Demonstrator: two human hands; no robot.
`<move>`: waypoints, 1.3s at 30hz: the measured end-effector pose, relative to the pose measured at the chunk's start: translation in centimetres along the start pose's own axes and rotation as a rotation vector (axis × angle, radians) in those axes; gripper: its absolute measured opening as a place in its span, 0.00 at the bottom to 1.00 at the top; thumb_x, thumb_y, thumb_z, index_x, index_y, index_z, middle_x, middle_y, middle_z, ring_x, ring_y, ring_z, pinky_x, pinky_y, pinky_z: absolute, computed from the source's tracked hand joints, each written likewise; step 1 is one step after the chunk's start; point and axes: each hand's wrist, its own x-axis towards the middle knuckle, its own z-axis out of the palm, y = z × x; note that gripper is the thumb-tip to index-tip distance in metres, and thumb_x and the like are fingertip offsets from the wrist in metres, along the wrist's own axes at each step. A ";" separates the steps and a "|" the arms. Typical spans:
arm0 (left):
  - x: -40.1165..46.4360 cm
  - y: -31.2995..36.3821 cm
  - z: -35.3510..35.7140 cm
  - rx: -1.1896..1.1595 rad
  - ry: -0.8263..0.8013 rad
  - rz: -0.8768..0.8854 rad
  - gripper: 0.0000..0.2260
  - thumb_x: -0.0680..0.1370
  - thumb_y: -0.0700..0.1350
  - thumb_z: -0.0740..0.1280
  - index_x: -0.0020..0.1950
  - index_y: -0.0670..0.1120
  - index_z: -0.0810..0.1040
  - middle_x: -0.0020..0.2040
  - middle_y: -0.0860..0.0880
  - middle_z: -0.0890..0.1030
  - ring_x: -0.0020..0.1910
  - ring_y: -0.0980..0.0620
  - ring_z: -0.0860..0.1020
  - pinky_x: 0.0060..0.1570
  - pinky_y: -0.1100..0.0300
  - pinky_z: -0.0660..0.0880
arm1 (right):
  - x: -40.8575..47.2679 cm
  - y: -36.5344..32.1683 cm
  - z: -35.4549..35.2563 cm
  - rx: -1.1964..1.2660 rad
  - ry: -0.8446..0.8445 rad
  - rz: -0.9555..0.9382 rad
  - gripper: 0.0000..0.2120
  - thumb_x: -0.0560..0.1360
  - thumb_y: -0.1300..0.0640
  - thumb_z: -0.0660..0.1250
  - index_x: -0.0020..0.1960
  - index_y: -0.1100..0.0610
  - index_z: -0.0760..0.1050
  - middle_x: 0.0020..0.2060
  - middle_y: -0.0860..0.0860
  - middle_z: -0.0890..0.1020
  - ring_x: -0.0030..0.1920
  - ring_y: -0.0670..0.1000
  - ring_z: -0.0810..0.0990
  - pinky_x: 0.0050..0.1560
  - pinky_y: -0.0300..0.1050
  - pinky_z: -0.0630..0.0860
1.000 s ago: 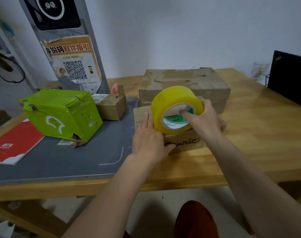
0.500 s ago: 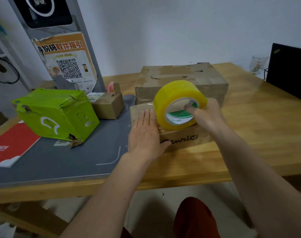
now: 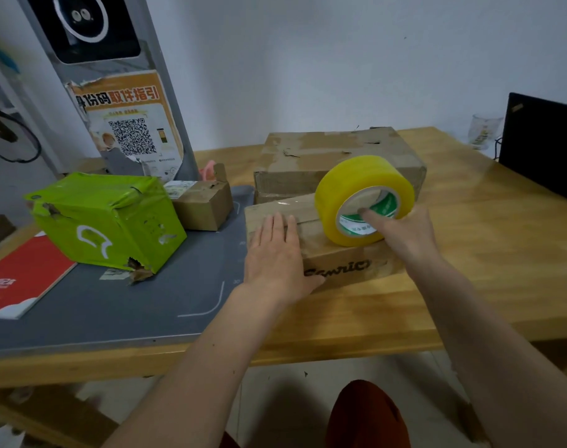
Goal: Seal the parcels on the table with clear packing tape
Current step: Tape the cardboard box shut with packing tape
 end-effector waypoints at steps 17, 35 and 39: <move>1.8 2.1 0.2 -0.019 -0.010 0.109 0.50 0.76 0.66 0.65 0.80 0.42 0.36 0.81 0.46 0.38 0.80 0.49 0.38 0.77 0.55 0.39 | 3.1 0.1 -3.5 0.084 0.026 0.000 0.11 0.73 0.65 0.72 0.42 0.49 0.79 0.40 0.48 0.82 0.46 0.51 0.82 0.54 0.52 0.78; 1.8 2.1 0.4 0.028 0.001 0.121 0.45 0.76 0.67 0.64 0.81 0.54 0.40 0.82 0.46 0.40 0.80 0.47 0.39 0.78 0.42 0.41 | 2.0 1.7 -1.8 0.269 0.139 0.098 0.07 0.74 0.56 0.73 0.41 0.48 0.76 0.39 0.44 0.80 0.45 0.51 0.80 0.50 0.49 0.76; 1.8 1.8 0.3 0.015 0.006 0.131 0.43 0.76 0.67 0.63 0.81 0.54 0.41 0.82 0.47 0.42 0.80 0.48 0.40 0.78 0.43 0.42 | 2.2 1.3 -2.5 0.172 0.143 0.033 0.08 0.74 0.57 0.72 0.40 0.46 0.76 0.39 0.43 0.80 0.45 0.50 0.80 0.49 0.49 0.76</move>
